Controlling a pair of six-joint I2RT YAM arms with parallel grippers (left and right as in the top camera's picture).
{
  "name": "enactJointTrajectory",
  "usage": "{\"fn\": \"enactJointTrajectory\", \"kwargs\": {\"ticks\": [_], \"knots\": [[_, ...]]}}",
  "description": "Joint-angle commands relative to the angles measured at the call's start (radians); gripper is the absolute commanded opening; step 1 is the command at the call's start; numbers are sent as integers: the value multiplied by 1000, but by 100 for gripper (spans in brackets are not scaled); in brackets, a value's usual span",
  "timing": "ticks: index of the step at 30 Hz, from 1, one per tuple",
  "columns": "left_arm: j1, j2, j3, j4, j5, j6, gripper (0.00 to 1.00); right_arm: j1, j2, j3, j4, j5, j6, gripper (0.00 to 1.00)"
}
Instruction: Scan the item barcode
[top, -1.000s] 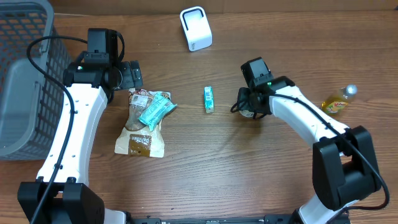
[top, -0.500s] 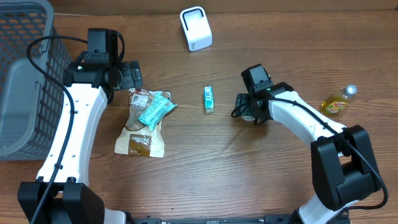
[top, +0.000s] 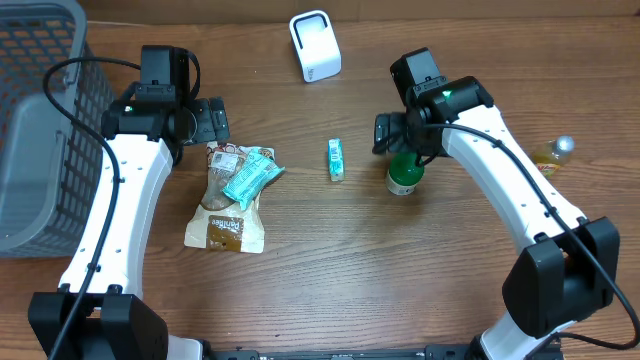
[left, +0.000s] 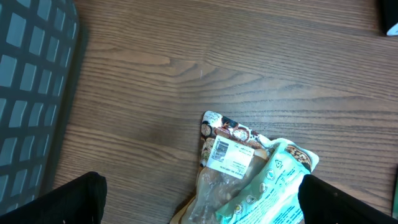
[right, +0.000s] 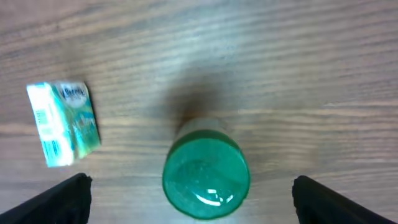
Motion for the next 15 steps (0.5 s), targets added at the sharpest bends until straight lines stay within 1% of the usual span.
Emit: {"fn": "enactJointTrajectory", "kwargs": {"ticks": [1,6,12,13,15], "knots": [[5,-8,7,2,-14,12,100,-3,42,9,-17,-19,-74,100],[5,-8,7,2,-14,12,100,-16,131,8,-15,-23,-74,100],[5,-8,7,2,-14,12,99,-16,142,8,32,-19,-74,100],[5,-8,7,2,-14,12,100,-17,142,8,27,-19,-71,99],[5,-8,7,2,-14,12,100,-17,142,-2,10,-20,-65,92]]}}
